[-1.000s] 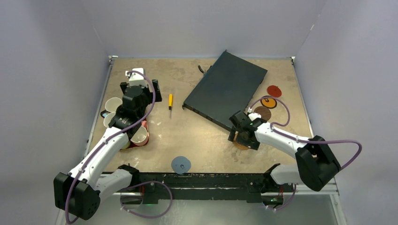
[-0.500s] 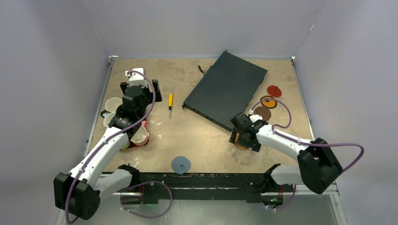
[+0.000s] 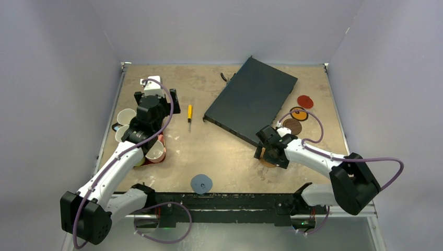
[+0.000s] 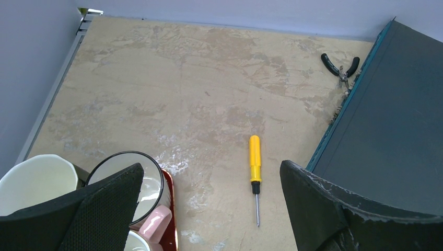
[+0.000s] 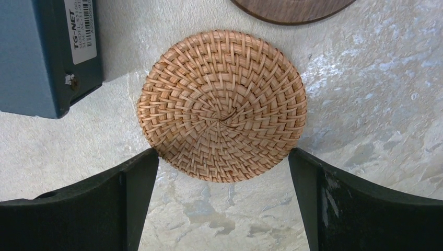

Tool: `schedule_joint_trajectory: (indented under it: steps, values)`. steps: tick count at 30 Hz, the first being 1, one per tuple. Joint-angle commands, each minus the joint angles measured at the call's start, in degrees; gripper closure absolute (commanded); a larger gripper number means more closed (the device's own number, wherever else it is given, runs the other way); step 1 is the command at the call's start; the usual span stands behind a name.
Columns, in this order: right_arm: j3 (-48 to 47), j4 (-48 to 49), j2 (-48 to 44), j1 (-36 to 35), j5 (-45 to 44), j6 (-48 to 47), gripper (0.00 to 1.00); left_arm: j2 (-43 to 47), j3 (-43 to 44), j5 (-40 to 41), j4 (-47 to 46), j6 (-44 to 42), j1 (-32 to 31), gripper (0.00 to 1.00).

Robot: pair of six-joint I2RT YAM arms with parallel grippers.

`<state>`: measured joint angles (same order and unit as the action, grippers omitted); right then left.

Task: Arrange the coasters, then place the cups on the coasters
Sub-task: Move the coaster to the center of the board.

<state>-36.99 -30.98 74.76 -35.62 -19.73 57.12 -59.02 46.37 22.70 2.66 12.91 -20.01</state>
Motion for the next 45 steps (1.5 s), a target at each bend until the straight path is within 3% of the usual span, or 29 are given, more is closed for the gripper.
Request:
schedule_joint_trajectory:
  steps: [1,45]
  values:
    - [1.1,0.7,1.0,-0.2,-0.1,1.0,0.02,-0.1,0.4,-0.6,-1.7,0.7,-0.3,0.02]
    - [-1.2,-0.3,2.5,1.9,-3.2,-0.8,0.02,-0.1,0.5,-0.4,-1.6,0.6,-0.3,0.02]
